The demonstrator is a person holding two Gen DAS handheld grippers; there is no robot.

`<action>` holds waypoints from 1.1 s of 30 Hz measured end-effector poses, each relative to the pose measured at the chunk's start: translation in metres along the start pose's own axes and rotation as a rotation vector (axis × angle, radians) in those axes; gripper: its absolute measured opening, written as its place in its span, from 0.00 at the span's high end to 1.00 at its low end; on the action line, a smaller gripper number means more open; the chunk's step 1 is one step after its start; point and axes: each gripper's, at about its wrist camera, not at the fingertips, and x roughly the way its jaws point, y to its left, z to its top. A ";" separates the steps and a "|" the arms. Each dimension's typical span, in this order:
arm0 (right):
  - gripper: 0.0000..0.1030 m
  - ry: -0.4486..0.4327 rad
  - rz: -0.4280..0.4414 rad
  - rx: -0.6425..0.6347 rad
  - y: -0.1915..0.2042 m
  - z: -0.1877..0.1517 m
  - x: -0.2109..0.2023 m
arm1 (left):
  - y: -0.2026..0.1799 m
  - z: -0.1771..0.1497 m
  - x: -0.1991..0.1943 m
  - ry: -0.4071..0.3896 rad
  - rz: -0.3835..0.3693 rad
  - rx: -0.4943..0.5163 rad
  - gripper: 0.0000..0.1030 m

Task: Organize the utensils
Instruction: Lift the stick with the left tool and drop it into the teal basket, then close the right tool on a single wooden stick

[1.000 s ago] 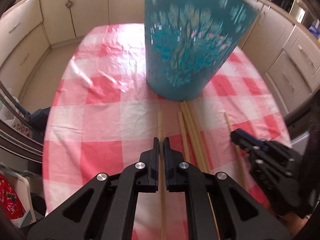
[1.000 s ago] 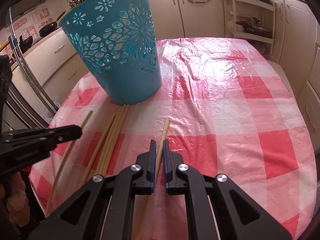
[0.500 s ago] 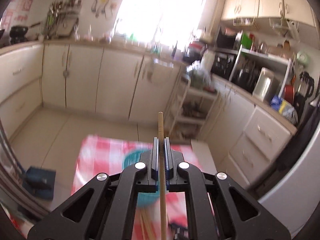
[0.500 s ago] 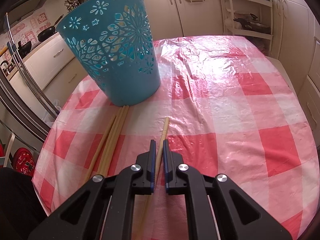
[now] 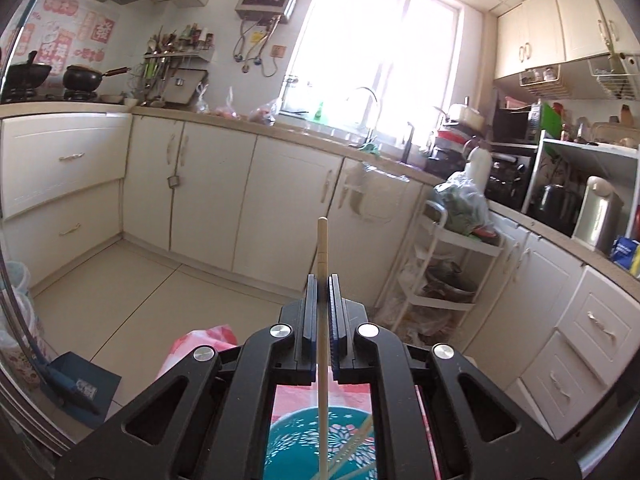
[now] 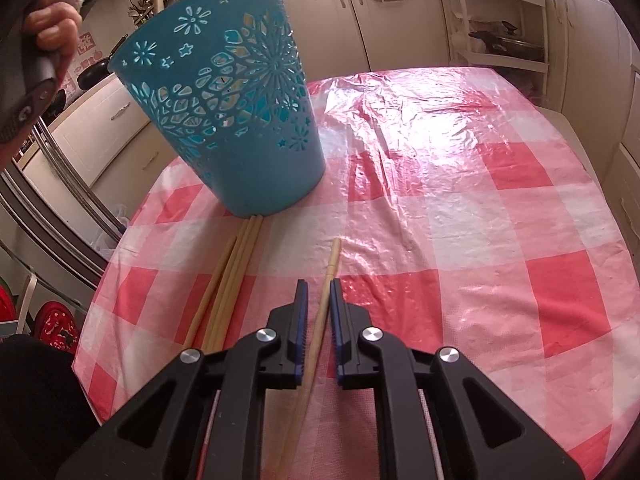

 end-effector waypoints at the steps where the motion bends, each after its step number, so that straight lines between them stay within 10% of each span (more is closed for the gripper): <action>1: 0.86 0.000 0.000 -0.004 0.001 0.000 0.000 | 0.003 -0.005 0.005 0.009 0.007 -0.001 0.95; 11: 0.81 0.002 0.002 -0.025 0.005 0.000 0.001 | 0.015 -0.042 0.010 0.156 0.046 0.087 0.93; 16: 0.81 0.017 0.045 0.027 -0.006 0.002 -0.001 | 0.041 -0.038 -0.032 0.136 0.096 0.089 0.48; 21: 0.84 0.007 0.001 -0.021 0.001 -0.001 -0.001 | 0.077 -0.038 -0.073 0.068 0.147 0.033 0.30; 33: 0.95 0.034 -0.178 -0.176 0.025 -0.009 -0.005 | 0.126 -0.049 -0.063 0.153 0.235 -0.045 0.27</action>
